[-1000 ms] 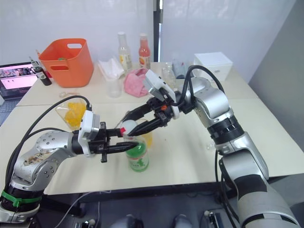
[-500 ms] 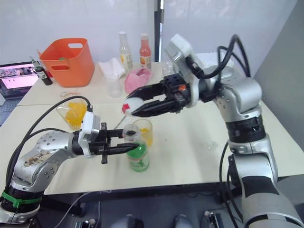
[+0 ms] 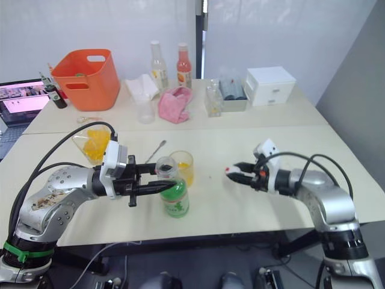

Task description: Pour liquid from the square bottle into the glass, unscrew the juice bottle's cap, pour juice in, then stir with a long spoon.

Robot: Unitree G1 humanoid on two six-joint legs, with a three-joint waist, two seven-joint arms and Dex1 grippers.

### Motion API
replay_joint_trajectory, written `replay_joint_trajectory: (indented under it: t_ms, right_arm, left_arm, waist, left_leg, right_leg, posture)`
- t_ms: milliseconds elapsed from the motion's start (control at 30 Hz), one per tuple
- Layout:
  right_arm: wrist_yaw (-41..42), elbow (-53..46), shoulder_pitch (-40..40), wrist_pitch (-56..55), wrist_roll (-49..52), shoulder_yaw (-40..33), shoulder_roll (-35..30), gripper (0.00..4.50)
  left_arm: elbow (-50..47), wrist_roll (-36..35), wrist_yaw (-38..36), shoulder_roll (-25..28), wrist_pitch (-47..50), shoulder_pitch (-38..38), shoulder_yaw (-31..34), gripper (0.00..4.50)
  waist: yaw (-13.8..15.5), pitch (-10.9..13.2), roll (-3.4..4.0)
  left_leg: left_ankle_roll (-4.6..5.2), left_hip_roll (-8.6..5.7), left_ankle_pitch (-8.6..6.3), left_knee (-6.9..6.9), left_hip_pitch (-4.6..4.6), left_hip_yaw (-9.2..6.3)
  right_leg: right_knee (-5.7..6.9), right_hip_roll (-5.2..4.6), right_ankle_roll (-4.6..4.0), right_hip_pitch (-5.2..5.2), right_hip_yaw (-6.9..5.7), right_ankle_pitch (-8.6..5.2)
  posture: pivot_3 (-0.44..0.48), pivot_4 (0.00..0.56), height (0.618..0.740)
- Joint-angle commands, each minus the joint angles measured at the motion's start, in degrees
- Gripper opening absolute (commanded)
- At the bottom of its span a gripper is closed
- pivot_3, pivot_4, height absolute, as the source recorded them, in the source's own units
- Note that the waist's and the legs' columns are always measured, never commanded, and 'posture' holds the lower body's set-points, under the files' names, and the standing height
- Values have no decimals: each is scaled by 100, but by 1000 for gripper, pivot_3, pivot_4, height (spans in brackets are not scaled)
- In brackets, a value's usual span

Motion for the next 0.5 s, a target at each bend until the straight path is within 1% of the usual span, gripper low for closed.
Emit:
replay_joint_trajectory:
  t_ms: [33, 333, 500]
  right_arm:
    - [-323, -164, 438, -560, -220, -245, 132, 1633]
    - [-658, 595, 841, -1674, -748, -212, 388, 1633]
    - [-702, 844, 881, -1803, -870, -168, 483, 1633]
  left_arm:
    - [-47, 56, -44, 17, 10, 17, -74, 1454]
    - [-56, 61, -25, 18, 14, 2, -61, 1454]
    - [-68, 56, -29, 47, 9, 24, -27, 1454]
  waist:
    - [1, 0, 0]
    - [3, 0, 0]
    - [-1, 0, 0]
  left_leg:
    - [0, 0, 0, 0, 3, -1]
    - [1, 0, 0, -1, 4, -2]
    - [1, 0, 0, 0, 5, -2]
  right_leg:
    - [1, 1, 0, 2, 0, 0]
    - [0, 1, -1, 1, 3, -1]
    - [2, 1, -1, 2, 3, -1]
  posture:
    - [0, 150, 713]
    - [0, 150, 713]
    - [0, 150, 713]
